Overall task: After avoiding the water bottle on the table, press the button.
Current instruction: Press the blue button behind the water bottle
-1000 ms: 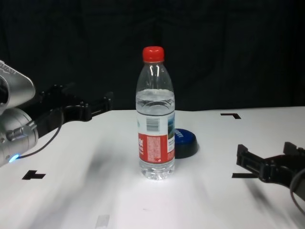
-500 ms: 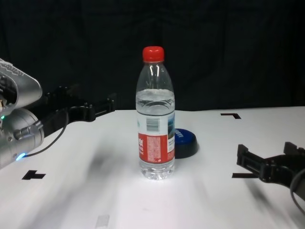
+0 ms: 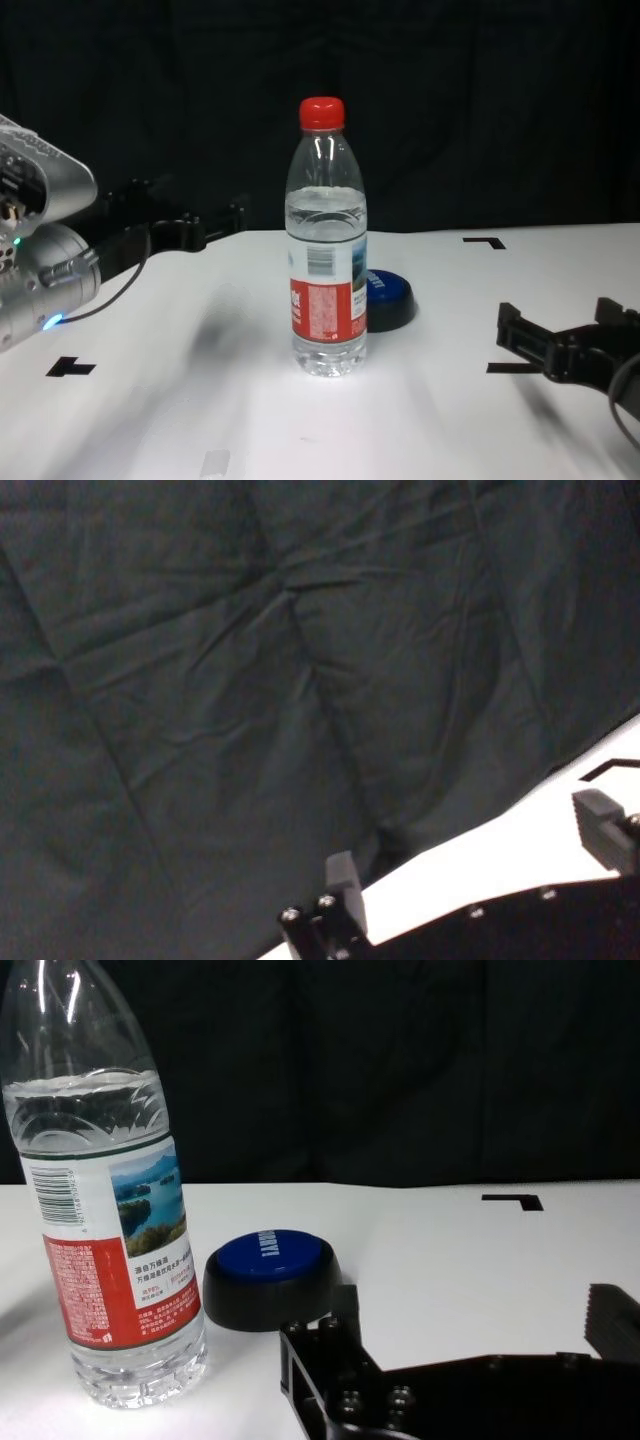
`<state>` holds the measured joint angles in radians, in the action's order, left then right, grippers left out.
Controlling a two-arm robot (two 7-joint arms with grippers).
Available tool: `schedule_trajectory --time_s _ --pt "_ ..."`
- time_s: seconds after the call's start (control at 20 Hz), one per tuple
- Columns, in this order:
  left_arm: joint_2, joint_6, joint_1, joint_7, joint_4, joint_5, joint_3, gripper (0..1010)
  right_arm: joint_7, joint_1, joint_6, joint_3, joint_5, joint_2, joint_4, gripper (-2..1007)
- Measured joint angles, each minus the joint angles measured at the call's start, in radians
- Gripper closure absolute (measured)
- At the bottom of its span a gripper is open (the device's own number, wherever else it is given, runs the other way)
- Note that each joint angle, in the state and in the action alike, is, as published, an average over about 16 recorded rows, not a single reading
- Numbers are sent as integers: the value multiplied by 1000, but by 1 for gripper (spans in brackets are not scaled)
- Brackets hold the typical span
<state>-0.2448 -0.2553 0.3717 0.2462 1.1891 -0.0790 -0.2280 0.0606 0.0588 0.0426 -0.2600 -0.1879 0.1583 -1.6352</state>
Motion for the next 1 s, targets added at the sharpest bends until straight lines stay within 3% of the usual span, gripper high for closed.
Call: schedule_trajectory --time_s 1.0 --pt "16 -37 87 23 -117 9 -28 0 0 0 0 0 0 0 0 2"
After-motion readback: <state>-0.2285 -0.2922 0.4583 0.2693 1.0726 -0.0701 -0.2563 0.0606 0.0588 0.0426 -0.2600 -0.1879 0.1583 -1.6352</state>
